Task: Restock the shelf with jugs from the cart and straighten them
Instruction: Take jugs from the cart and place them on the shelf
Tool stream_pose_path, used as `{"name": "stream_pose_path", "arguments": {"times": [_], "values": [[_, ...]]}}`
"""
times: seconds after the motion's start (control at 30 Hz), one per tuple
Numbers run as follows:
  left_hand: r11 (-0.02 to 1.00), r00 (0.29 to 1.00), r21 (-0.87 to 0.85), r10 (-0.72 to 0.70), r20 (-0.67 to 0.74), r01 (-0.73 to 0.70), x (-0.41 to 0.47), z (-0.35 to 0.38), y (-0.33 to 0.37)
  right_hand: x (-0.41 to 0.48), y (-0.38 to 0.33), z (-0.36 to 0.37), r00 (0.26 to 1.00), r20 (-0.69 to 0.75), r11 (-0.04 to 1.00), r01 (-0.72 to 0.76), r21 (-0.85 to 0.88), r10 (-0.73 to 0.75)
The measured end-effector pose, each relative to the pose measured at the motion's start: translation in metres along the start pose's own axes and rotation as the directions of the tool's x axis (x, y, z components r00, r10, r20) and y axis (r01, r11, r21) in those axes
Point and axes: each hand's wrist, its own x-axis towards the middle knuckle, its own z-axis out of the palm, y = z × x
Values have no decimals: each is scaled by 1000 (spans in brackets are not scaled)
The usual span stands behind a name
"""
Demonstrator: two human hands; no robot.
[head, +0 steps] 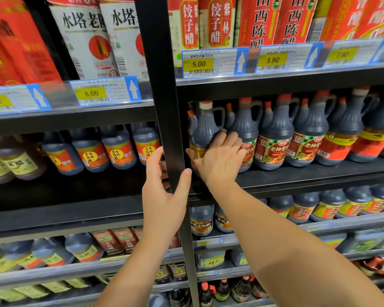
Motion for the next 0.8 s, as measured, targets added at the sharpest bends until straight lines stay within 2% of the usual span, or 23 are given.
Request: {"name": "stream_pose_path", "arguments": {"times": [0.23,0.33,0.4,0.5,0.63,0.73,0.8], "values": [[1000,1000,17,-20,2,20,0,-2,0,0,-3,-2,999,46,998,-29,48,27],[1000,1000,18,-17,1,17,-1,-3,1,0,1,-7,995,104,998,-1,59,-6],[999,1000,34,-5,-5,5,-2,-3,0,-1,10,-12,994,104,991,22,130,-36],[996,995,90,24,-97,-15,-7,-1,-3,-12,31,-19,994,59,965,77,252,-95],[993,973,116,64,-222,-39,-27,9,-3,-32,70,-27,986,35,937,144,317,-164],[993,965,115,64,-255,-35,-43,21,3,-46,107,-35,984,80,918,116,380,-158],[984,963,158,122,-242,-85,-54,30,10,-56,131,-43,984,121,912,70,405,-129]]}}
